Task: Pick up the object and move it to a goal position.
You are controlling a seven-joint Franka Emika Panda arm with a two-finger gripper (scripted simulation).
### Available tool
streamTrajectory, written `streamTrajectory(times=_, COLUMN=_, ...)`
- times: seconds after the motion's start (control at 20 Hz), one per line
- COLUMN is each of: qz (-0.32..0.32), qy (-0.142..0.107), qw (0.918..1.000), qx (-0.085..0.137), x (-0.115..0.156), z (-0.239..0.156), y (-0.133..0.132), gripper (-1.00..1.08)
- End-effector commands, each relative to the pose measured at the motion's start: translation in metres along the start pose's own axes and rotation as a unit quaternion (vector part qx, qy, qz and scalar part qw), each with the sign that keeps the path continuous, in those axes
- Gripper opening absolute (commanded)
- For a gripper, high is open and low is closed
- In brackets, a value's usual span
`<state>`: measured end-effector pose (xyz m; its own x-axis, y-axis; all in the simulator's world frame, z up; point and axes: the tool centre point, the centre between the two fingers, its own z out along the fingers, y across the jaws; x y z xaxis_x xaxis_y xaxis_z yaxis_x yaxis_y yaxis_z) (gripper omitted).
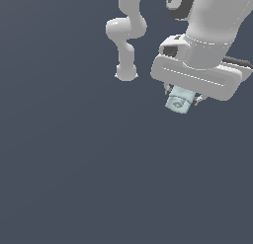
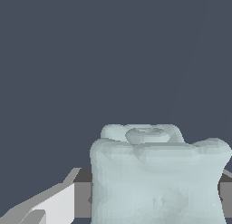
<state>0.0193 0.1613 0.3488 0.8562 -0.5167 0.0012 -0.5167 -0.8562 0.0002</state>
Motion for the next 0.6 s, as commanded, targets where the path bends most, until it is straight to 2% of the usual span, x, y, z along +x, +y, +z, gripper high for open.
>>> streamTrajectory(times=0.0, qz=0.000, qy=0.000, qw=1.0000, qx=0.000, x=-0.009, z=-0.026, y=-0.008, gripper=-1.00)
streamTrajectory(times=0.55, qz=0.000, qy=0.000, qw=1.0000, qx=0.000, x=-0.037, z=-0.116, y=-0.037, gripper=-1.00)
